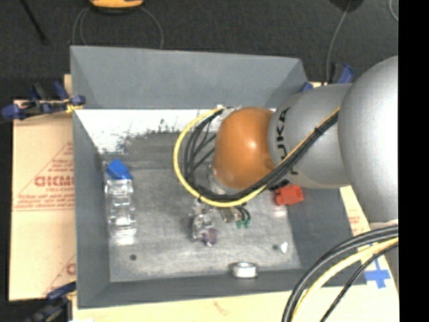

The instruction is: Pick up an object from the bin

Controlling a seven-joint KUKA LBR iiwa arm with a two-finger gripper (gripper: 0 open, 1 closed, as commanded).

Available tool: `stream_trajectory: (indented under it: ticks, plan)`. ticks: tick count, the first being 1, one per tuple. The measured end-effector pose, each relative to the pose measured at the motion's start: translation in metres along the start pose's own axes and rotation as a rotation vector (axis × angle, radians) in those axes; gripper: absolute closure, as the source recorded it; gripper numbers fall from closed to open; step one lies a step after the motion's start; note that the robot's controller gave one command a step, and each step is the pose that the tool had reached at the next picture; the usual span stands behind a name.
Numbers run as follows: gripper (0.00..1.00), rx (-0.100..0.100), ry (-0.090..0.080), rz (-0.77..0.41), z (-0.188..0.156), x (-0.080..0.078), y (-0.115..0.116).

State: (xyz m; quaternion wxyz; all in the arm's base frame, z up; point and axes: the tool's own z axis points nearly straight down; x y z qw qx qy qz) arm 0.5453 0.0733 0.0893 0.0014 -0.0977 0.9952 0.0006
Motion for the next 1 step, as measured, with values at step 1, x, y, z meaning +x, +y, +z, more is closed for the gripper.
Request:
stream_trajectory:
  ticks: [1]
  plan:
    - [1.00,0.003,-0.008,-0.164,-0.1328,-0.0077,0.0151]
